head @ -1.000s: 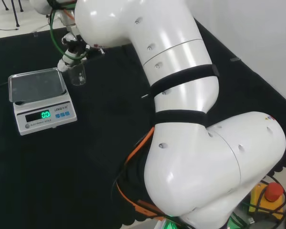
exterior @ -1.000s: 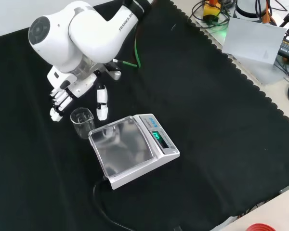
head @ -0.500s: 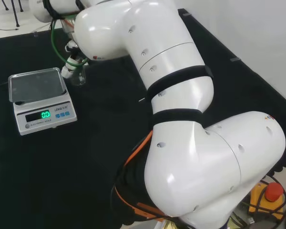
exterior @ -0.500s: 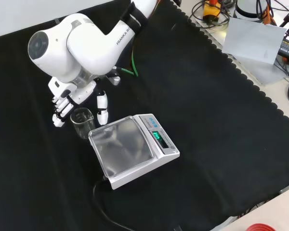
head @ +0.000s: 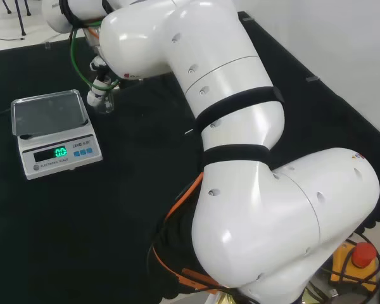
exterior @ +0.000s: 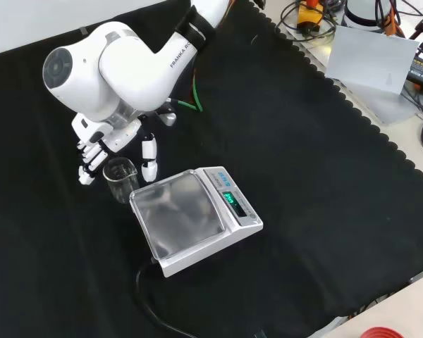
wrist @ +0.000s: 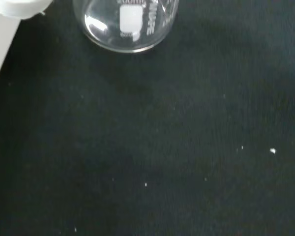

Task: Pick up the beaker.

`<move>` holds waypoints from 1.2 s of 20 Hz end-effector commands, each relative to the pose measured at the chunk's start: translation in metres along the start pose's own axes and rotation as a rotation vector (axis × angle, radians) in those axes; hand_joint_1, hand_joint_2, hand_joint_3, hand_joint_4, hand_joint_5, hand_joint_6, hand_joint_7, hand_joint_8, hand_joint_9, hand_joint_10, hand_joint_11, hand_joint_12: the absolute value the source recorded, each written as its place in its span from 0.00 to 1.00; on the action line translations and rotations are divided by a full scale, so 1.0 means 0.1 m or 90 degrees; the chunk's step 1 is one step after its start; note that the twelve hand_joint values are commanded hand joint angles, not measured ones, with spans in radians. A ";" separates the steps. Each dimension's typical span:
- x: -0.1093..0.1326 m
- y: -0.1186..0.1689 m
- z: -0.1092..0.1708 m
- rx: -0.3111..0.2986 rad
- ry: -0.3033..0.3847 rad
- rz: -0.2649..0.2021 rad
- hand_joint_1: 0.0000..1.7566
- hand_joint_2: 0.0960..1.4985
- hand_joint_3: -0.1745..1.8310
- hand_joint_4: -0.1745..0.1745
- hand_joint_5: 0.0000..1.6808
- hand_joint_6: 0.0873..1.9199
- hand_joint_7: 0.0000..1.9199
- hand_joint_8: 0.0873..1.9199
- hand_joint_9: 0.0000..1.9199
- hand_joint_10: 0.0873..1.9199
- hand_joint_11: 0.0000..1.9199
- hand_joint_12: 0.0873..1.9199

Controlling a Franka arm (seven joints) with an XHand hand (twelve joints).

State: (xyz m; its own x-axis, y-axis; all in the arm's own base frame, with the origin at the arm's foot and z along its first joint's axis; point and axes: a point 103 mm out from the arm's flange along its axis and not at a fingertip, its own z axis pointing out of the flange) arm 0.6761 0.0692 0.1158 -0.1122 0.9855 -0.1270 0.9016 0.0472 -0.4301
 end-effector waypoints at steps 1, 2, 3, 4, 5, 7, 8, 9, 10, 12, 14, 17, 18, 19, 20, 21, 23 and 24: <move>0.04 0.05 0.02 -0.015 0.003 0.018 0.40 0.48 0.12 0.66 0.09 0.00 0.03 0.29 0.12 0.44 0.00 0.79; 0.07 0.06 0.03 -0.018 0.004 0.020 0.40 0.48 0.12 0.67 0.10 0.00 0.03 0.30 0.12 0.44 0.00 0.79; 0.08 0.07 0.04 -0.024 0.004 0.021 0.41 0.48 0.12 0.67 0.12 0.00 0.04 0.30 0.13 0.44 0.00 0.80; 0.11 0.07 0.04 -0.033 0.008 0.024 0.42 0.48 0.12 0.68 0.13 0.00 0.05 0.31 0.14 0.43 0.01 0.80; 0.12 0.08 0.05 -0.043 0.013 0.029 0.43 0.48 0.12 0.68 0.15 0.00 0.06 0.31 0.16 0.43 0.02 0.79; 0.16 0.09 0.06 -0.065 0.029 0.039 0.45 0.48 0.13 0.69 0.19 0.00 0.10 0.32 0.19 0.41 0.06 0.78; 0.17 0.10 0.06 -0.077 0.037 0.042 0.46 0.48 0.13 0.69 0.22 0.00 0.13 0.33 0.21 0.41 0.08 0.77; 0.18 0.11 0.07 -0.086 0.042 0.046 0.46 0.49 0.14 0.70 0.25 0.00 0.16 0.33 0.24 0.40 0.11 0.76; 0.20 0.12 0.08 -0.093 0.044 0.048 0.47 0.48 0.15 0.71 0.28 0.01 0.20 0.34 0.27 0.39 0.14 0.75; 0.19 0.15 0.13 -0.108 0.046 0.056 0.50 0.48 0.16 0.78 0.36 0.12 0.26 0.33 0.32 0.35 0.19 0.73; 0.20 0.18 0.16 -0.111 0.045 0.061 0.52 0.46 0.19 0.85 0.39 0.27 0.30 0.33 0.37 0.33 0.24 0.71; 0.24 0.19 0.18 -0.128 0.049 0.066 0.53 0.44 0.23 0.89 0.40 0.37 0.34 0.33 0.41 0.31 0.28 0.68; 0.25 0.20 0.18 -0.134 0.051 0.067 0.54 0.43 0.24 0.91 0.41 0.39 0.35 0.34 0.43 0.31 0.30 0.67; 0.25 0.20 0.19 -0.140 0.054 0.068 0.55 0.42 0.26 0.92 0.42 0.39 0.37 0.34 0.44 0.30 0.31 0.67; 0.25 0.20 0.18 -0.146 0.055 0.069 0.55 0.41 0.27 0.94 0.44 0.39 0.39 0.34 0.45 0.29 0.32 0.66; 0.26 0.20 0.18 -0.153 0.056 0.070 0.56 0.40 0.29 0.96 0.46 0.39 0.40 0.34 0.47 0.29 0.34 0.66; 0.25 0.20 0.16 -0.165 0.058 0.071 0.57 0.39 0.31 0.99 0.50 0.39 0.42 0.34 0.49 0.28 0.36 0.65; 0.26 0.19 0.14 -0.169 0.058 0.072 0.58 0.38 0.32 1.00 0.51 0.38 0.43 0.34 0.50 0.27 0.37 0.64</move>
State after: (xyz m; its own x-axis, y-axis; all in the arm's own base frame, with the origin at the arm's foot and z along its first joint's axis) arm 0.6816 0.0888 0.0826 -0.0016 0.9961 -0.0884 0.9748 -0.0181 -0.2224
